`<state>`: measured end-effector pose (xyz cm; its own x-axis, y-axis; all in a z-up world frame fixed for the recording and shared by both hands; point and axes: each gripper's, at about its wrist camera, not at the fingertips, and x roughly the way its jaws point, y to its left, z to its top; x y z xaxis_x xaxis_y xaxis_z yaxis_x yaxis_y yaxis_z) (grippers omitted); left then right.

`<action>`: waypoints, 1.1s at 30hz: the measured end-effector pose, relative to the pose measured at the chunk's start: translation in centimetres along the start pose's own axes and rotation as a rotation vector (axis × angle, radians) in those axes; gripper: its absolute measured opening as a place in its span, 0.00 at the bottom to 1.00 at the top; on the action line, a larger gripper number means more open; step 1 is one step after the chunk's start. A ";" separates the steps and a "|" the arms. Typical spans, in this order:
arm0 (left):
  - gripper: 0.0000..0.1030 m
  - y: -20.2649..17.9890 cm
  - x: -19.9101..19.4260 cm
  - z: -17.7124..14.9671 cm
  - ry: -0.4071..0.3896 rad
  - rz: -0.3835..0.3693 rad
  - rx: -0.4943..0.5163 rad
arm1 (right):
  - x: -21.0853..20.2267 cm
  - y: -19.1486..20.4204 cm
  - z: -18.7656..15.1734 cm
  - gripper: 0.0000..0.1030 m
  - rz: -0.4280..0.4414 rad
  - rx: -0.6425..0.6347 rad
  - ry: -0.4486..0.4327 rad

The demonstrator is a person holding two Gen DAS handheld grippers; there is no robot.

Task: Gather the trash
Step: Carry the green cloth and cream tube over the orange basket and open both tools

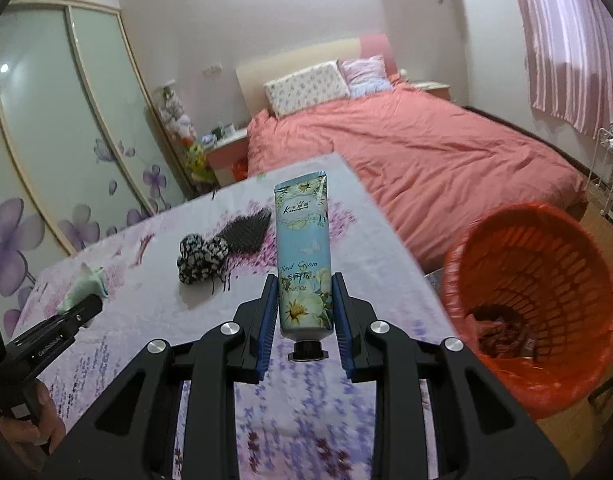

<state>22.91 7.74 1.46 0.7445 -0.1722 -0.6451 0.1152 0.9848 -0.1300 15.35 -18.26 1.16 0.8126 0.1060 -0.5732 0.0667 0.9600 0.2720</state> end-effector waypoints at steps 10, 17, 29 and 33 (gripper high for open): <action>0.20 -8.4 -2.7 -0.4 -0.035 -0.168 0.106 | -4.5 -4.4 -0.6 0.26 -0.062 0.045 -0.093; 0.20 -14.7 -3.1 -1.1 -0.035 -0.291 0.182 | -5.7 -7.1 -0.7 0.26 -0.101 0.088 -0.136; 0.20 -24.5 0.6 -2.6 0.035 -0.435 0.282 | -4.9 -14.2 -0.7 0.26 -0.157 0.209 -0.147; 0.20 -27.0 2.1 -2.8 0.056 -0.470 0.309 | -5.0 -16.0 -0.7 0.26 -0.167 0.242 -0.153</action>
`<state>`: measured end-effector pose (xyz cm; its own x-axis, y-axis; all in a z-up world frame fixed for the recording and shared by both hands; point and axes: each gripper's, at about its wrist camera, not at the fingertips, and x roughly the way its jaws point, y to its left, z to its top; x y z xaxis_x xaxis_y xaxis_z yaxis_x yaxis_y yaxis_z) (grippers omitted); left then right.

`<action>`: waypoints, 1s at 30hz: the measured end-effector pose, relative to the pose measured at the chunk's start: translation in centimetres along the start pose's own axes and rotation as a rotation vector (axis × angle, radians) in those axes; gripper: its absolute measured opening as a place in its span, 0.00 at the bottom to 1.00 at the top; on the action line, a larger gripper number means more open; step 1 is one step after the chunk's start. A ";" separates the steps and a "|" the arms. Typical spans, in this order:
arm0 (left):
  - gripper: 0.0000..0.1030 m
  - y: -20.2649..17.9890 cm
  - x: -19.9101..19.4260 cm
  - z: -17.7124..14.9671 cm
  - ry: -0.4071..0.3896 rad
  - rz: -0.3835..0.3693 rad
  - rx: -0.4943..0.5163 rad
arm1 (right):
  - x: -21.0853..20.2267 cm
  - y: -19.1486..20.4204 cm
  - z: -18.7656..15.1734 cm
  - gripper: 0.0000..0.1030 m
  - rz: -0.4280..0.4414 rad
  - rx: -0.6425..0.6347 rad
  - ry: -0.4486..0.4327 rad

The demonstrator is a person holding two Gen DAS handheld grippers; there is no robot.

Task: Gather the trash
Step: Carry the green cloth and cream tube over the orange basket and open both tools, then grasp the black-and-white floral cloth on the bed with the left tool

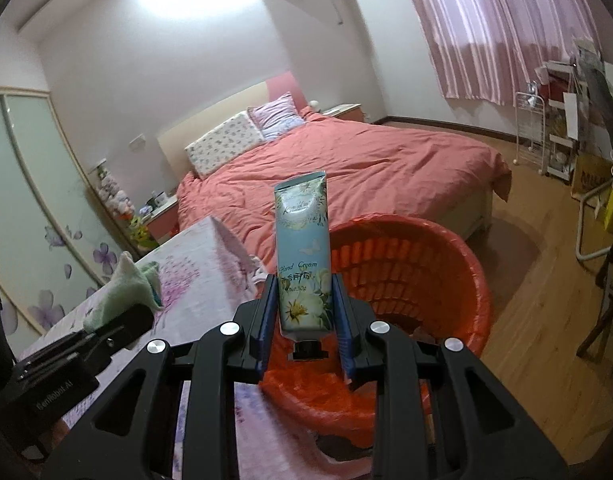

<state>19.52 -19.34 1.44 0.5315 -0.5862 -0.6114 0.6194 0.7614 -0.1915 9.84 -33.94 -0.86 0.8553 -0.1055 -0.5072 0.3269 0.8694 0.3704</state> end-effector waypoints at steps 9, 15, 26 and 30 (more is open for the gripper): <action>0.28 -2.1 6.2 0.5 0.080 -0.025 0.023 | 2.0 -2.7 0.9 0.28 0.002 0.063 0.017; 0.45 -0.6 8.5 0.1 0.130 0.014 0.003 | 3.2 -3.8 0.5 0.48 -0.018 0.077 0.054; 0.64 2.8 6.1 -1.5 0.114 0.167 0.010 | 2.4 -2.0 -0.6 0.58 -0.079 0.019 0.066; 0.69 5.4 4.2 -2.1 0.105 0.243 -0.003 | 2.2 -0.9 -0.7 0.68 -0.080 -0.015 0.071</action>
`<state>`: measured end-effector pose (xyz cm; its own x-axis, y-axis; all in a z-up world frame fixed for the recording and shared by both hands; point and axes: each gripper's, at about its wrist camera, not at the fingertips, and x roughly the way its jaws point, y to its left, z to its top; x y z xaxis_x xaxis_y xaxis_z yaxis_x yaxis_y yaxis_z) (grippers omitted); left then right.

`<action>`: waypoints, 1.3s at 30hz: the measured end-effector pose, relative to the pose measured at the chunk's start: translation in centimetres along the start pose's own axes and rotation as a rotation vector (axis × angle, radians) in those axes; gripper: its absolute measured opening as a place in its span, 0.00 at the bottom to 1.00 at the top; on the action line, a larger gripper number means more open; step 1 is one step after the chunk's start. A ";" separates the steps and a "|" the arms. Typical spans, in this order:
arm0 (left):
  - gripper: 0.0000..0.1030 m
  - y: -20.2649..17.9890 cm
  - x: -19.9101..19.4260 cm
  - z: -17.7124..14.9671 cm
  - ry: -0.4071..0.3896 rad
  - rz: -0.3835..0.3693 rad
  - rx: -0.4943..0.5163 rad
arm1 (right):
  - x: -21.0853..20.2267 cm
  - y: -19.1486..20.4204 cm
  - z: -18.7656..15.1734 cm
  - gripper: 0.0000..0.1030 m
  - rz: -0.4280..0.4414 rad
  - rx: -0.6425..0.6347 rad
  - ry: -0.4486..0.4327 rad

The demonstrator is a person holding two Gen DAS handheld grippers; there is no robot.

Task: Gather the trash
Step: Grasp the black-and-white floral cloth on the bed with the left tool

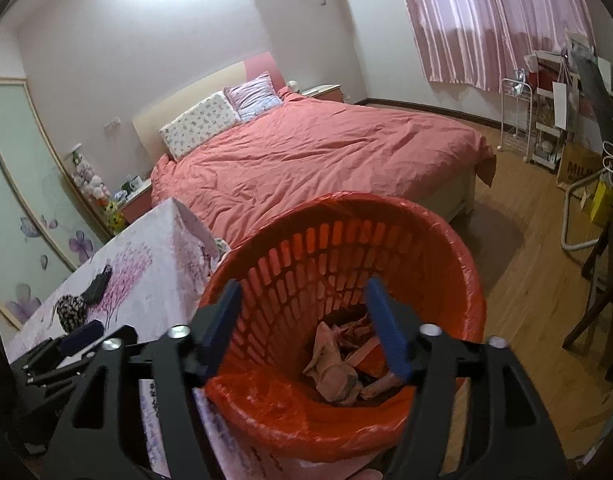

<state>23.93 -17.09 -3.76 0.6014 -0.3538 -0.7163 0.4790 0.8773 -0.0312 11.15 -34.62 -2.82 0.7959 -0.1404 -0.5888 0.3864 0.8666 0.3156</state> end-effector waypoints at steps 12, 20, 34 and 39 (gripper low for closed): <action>0.81 13.9 -2.2 -1.0 -0.042 0.344 -0.132 | -0.5 5.0 -1.0 0.70 0.002 -0.150 0.017; 0.82 21.3 0.6 0.4 -0.008 0.385 -0.322 | 0.3 7.8 -1.5 0.70 0.054 -0.199 0.055; 0.25 25.1 3.8 0.0 0.083 0.340 -0.324 | 1.9 15.7 -2.8 0.70 0.132 -0.323 0.096; 0.25 27.7 1.0 -2.0 0.105 0.424 -0.300 | 3.3 18.2 -3.3 0.70 0.156 -0.347 0.135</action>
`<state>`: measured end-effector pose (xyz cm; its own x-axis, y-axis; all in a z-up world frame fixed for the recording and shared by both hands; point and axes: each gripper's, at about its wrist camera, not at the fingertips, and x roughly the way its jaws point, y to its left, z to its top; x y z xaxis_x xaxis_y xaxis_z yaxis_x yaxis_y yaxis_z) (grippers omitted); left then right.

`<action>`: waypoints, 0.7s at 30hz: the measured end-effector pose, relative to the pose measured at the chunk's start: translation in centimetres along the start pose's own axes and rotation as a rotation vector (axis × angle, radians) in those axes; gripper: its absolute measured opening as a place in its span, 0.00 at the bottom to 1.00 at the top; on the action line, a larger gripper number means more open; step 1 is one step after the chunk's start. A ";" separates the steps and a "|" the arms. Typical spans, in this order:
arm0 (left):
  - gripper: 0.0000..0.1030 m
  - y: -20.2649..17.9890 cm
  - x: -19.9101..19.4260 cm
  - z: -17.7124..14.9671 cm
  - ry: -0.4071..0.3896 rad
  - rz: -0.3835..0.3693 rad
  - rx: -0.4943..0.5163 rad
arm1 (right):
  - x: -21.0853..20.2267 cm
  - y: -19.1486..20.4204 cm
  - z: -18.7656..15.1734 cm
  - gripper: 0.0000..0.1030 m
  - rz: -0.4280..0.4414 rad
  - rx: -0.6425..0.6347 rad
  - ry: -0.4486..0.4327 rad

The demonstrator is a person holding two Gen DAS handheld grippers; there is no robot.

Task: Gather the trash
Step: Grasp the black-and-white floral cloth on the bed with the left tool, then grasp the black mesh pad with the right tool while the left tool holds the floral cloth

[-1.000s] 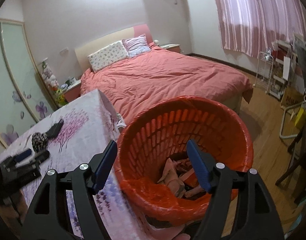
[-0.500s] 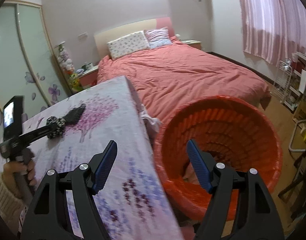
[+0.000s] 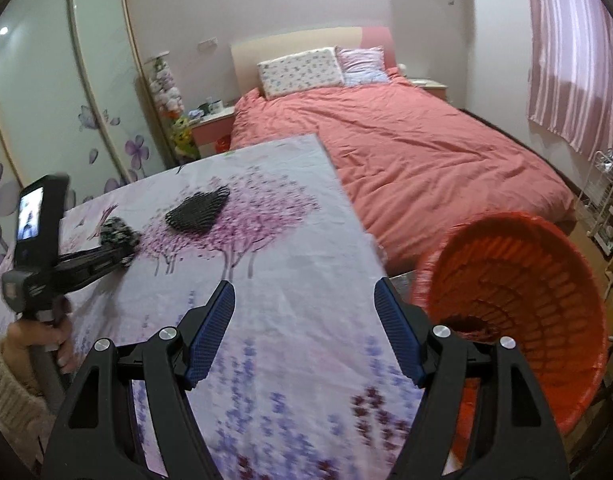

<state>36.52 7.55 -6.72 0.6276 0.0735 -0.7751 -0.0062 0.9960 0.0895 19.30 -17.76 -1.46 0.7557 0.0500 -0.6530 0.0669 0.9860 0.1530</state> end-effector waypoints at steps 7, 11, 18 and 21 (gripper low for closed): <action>0.32 7.6 -0.1 -2.2 0.021 0.155 -0.037 | 3.5 3.8 0.7 0.70 0.045 -0.022 0.056; 0.36 8.6 -0.2 -2.7 0.006 0.129 -0.056 | 5.2 5.7 1.1 0.70 0.065 -0.045 0.073; 0.38 10.9 0.2 -2.9 0.014 0.023 -0.146 | 7.4 8.0 1.5 0.70 0.067 -0.035 0.075; 0.39 11.0 0.2 -3.0 0.013 0.007 -0.160 | 8.5 9.3 2.1 0.70 0.055 -0.048 0.082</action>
<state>34.23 18.65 -7.74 0.6170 0.0801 -0.7829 -0.1351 0.9908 -0.0050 27.74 -8.53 -4.01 0.7011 0.1151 -0.7037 -0.0062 0.9878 0.1554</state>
